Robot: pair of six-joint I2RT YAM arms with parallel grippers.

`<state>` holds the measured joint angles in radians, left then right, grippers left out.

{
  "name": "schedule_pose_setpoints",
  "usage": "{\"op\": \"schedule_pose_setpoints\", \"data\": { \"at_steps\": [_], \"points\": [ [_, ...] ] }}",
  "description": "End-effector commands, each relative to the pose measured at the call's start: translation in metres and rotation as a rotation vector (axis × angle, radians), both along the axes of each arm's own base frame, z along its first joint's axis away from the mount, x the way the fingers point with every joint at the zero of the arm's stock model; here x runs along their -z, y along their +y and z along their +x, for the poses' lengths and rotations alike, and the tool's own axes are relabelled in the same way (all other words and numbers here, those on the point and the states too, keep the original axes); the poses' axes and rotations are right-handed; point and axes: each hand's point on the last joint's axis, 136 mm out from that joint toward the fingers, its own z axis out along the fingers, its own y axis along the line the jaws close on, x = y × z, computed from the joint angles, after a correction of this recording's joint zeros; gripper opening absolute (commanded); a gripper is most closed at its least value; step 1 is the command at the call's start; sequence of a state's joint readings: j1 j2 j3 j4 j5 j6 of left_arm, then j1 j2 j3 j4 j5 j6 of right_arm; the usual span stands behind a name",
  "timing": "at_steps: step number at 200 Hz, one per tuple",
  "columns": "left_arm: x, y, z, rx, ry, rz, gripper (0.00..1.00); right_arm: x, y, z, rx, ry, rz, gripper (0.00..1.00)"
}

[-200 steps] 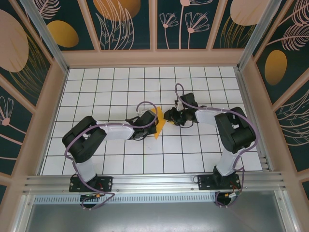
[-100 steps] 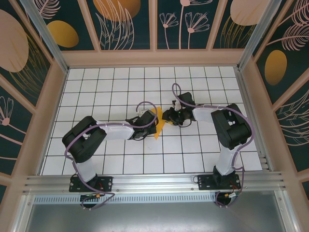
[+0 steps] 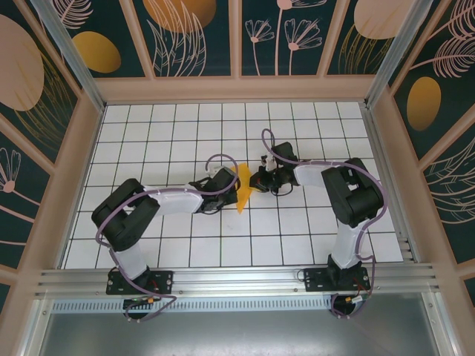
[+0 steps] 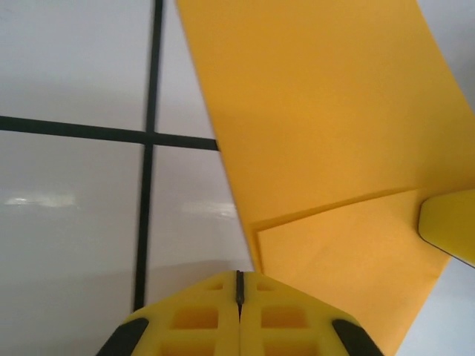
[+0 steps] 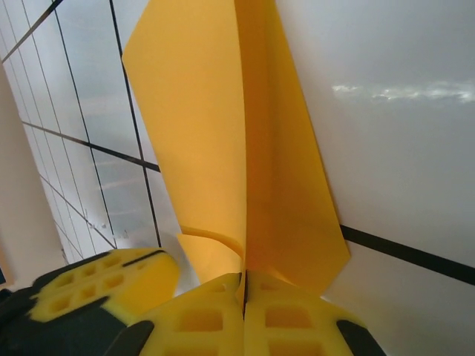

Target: Fold a paper plane with a square sheet of paper (pick it up from the middle)

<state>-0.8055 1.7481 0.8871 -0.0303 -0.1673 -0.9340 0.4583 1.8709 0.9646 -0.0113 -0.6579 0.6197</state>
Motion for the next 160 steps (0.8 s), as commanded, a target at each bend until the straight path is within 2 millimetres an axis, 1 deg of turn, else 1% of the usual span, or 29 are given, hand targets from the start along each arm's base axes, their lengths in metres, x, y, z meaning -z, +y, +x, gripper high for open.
{"op": "schedule_pose_setpoints", "data": {
  "at_steps": [1, 32, 42, 64, 86, 104, 132, 160],
  "points": [
    [-0.033, 0.017, 0.009, -0.043, -0.062, -0.009, 0.17, -0.031, -0.002, 0.017, 0.045, -0.117, -0.009, 0.0],
    [-0.074, 0.034, 0.021, -0.073, -0.171, -0.025, 0.39, -0.075, -0.012, 0.035, 0.142, -0.235, -0.027, 0.0],
    [-0.087, 0.035, 0.024, -0.069, -0.21, -0.036, 0.47, -0.089, -0.014, 0.039, 0.172, -0.262, -0.03, 0.0],
    [-0.114, 0.031, 0.028, -0.024, -0.301, -0.068, 0.56, -0.112, -0.017, 0.048, 0.239, -0.287, -0.038, 0.0],
    [-0.134, 0.02, 0.029, 0.076, -0.385, -0.089, 0.63, -0.118, -0.018, 0.054, 0.294, -0.275, -0.084, 0.0],
    [-0.141, 0.006, 0.026, 0.196, -0.437, -0.096, 0.67, -0.115, -0.018, 0.055, 0.333, -0.243, -0.128, 0.0],
    [-0.141, -0.011, 0.022, 0.351, -0.536, -0.1, 0.69, -0.111, -0.014, 0.056, 0.399, -0.198, -0.137, 0.0],
    [-0.134, -0.019, 0.02, 0.434, -0.623, -0.091, 0.67, -0.1, -0.013, 0.055, 0.457, -0.136, -0.122, 0.0]
  ]
}}
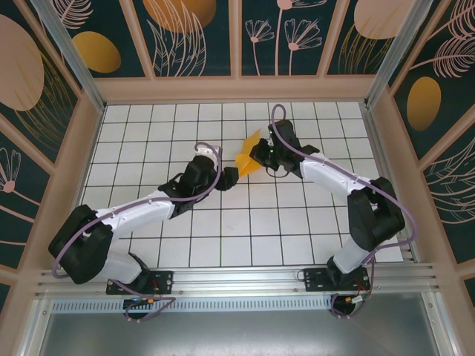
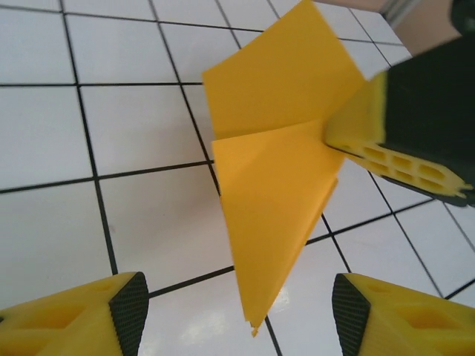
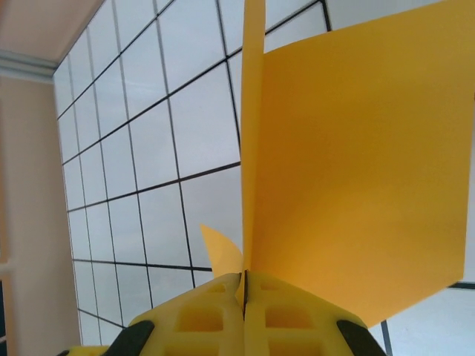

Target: Fold a paper plane with a square sheet of paper (pick it up from the middle)

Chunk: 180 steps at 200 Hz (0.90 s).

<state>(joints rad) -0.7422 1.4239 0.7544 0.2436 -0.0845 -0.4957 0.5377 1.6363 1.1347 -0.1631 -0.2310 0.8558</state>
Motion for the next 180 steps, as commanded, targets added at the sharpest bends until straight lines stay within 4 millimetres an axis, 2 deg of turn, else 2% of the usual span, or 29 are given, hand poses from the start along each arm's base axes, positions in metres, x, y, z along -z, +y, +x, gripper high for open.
{"op": "schedule_pose_setpoints", "data": {
  "at_steps": [1, 52, 55, 67, 131, 142, 146, 180],
  "points": [
    [-0.009, -0.017, 0.001, 0.131, -0.158, 0.01, 0.67, 0.016, -0.006, 0.002, 0.106, 0.08, 0.0, 0.0],
    [0.025, -0.029, 0.001, 0.22, -0.187, 0.066, 0.57, 0.036, -0.001, -0.003, 0.137, 0.173, 0.051, 0.0],
    [0.027, -0.03, 0.001, 0.221, -0.186, 0.069, 0.56, 0.037, 0.006, -0.008, 0.121, 0.177, 0.051, 0.0],
    [0.033, -0.031, 0.003, 0.222, -0.184, 0.081, 0.54, 0.042, 0.009, -0.01, 0.112, 0.198, 0.057, 0.0],
    [0.057, -0.038, 0.011, 0.242, -0.181, 0.124, 0.42, 0.062, 0.018, -0.024, 0.083, 0.288, 0.084, 0.0],
    [0.055, -0.041, 0.011, 0.252, -0.182, 0.117, 0.41, 0.064, 0.02, -0.025, 0.077, 0.297, 0.09, 0.0],
    [0.068, -0.04, 0.01, 0.258, -0.159, 0.132, 0.4, 0.064, 0.021, -0.025, 0.074, 0.3, 0.091, 0.0],
    [0.074, -0.043, 0.01, 0.268, -0.143, 0.127, 0.32, 0.072, 0.025, -0.03, 0.056, 0.333, 0.104, 0.0]
  ]
}}
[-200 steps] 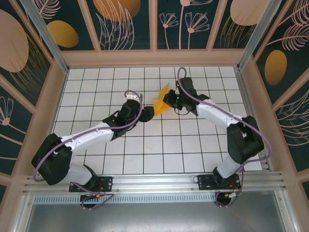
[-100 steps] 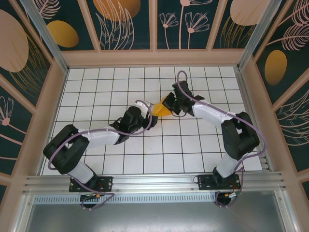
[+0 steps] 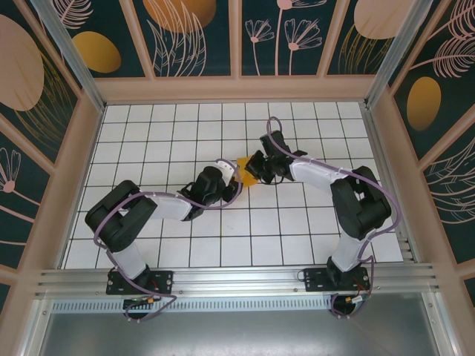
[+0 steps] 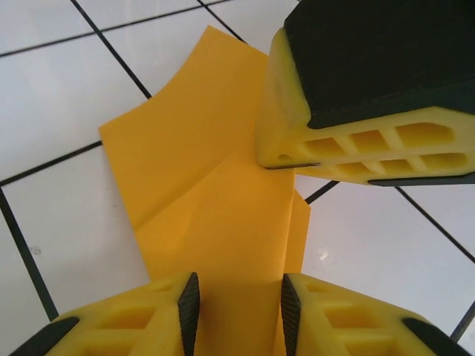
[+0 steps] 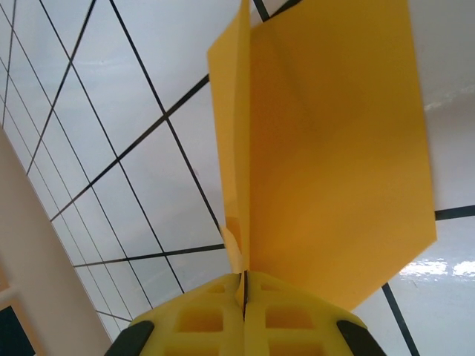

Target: Fold a paper plane with a square sheet of paper (pick it up from the middle)

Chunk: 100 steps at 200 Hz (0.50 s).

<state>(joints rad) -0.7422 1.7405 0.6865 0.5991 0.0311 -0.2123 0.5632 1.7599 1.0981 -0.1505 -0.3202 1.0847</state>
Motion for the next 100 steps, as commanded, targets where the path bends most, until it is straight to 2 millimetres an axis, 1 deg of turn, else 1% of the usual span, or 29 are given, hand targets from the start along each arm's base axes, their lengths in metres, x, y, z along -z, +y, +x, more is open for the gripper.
{"op": "schedule_pose_setpoints", "data": {
  "at_steps": [1, 13, 28, 39, 49, 63, 73, 75, 78, 100],
  "points": [
    [-0.011, -0.013, 0.005, 0.033, -0.034, -0.039, 0.32, 0.009, 0.008, -0.007, -0.017, 0.04, 0.035, 0.0],
    [-0.012, -0.014, 0.006, 0.034, -0.034, -0.045, 0.28, 0.011, 0.009, -0.008, -0.021, 0.046, 0.039, 0.0],
    [-0.006, -0.012, 0.005, 0.028, -0.021, -0.037, 0.22, 0.012, 0.009, -0.01, -0.027, 0.052, 0.042, 0.04],
    [-0.003, -0.011, 0.005, 0.024, -0.017, -0.032, 0.17, 0.011, 0.01, -0.011, -0.035, 0.049, 0.042, 0.1],
    [0.0, -0.01, 0.004, 0.021, -0.011, -0.027, 0.14, 0.01, 0.008, -0.011, -0.043, 0.045, 0.043, 0.18],
    [0.002, -0.008, 0.001, 0.02, -0.004, -0.025, 0.1, 0.004, 0.007, -0.009, -0.065, 0.009, 0.061, 0.22],
    [0.005, -0.005, -0.002, 0.021, 0.003, -0.025, 0.09, -0.001, 0.006, -0.011, -0.081, -0.029, 0.075, 0.28],
    [0.005, -0.005, -0.002, 0.02, 0.004, -0.025, 0.09, -0.002, -0.002, -0.005, -0.062, -0.038, 0.078, 0.29],
    [0.005, -0.004, -0.003, 0.02, 0.006, -0.025, 0.09, -0.005, -0.007, -0.002, -0.054, -0.055, 0.083, 0.31],
    [0.009, -0.001, -0.008, 0.011, 0.024, -0.041, 0.07, -0.023, -0.022, 0.001, -0.078, -0.171, 0.1, 0.44]
  ]
}}
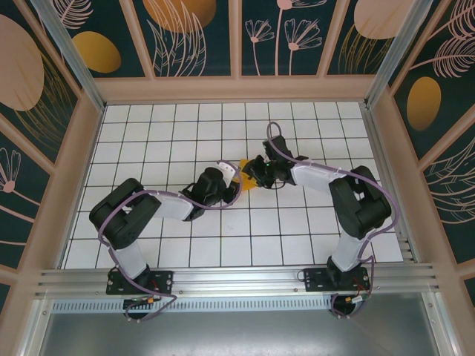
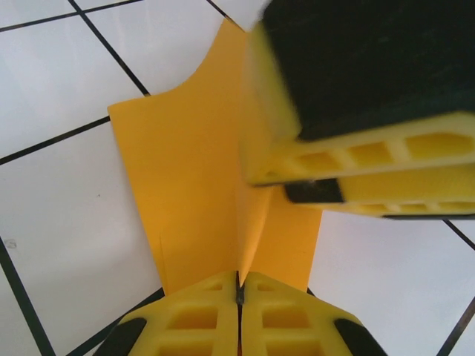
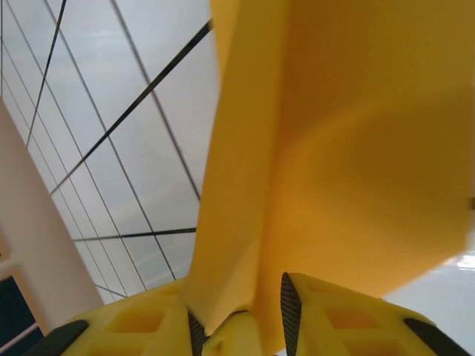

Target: Fold a paper plane with a square sheet of paper (pick it up from the middle)

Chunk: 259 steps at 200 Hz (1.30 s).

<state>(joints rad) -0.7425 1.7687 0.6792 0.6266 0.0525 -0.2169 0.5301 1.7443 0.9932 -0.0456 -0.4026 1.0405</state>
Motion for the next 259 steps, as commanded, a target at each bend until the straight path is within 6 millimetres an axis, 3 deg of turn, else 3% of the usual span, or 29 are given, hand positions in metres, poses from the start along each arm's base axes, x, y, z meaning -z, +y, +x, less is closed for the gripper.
{"op": "schedule_pose_setpoints", "data": {
  "at_steps": [1, 26, 49, 119, 160, 219, 259],
  "points": [
    [0.0, 0.002, -0.005, -0.006, 0.01, -0.036, 0.07, -0.037, -0.015, 0.011, -0.025, -0.17, 0.056, 0.44],
    [0.005, 0.0, -0.012, -0.006, 0.061, -0.075, 0.05, -0.044, -0.023, 0.006, -0.088, -0.254, 0.052, 0.48],
    [0.005, 0.0, -0.015, -0.041, 0.123, -0.134, 0.03, -0.034, -0.028, -0.004, -0.139, -0.278, 0.046, 0.49],
    [-0.003, 0.003, -0.027, -0.135, 0.274, -0.335, 0.03, -0.005, -0.004, -0.021, -0.298, -0.235, 0.078, 0.41],
    [-0.004, 0.007, -0.028, -0.159, 0.271, -0.357, 0.04, 0.01, 0.005, -0.021, -0.333, -0.19, 0.067, 0.37],
    [0.003, 0.01, -0.03, -0.166, 0.276, -0.345, 0.05, 0.013, 0.013, -0.012, -0.352, -0.199, 0.042, 0.36],
    [0.004, 0.01, -0.03, -0.175, 0.293, -0.348, 0.09, 0.03, 0.015, -0.016, -0.36, -0.156, 0.034, 0.36]
  ]
}}
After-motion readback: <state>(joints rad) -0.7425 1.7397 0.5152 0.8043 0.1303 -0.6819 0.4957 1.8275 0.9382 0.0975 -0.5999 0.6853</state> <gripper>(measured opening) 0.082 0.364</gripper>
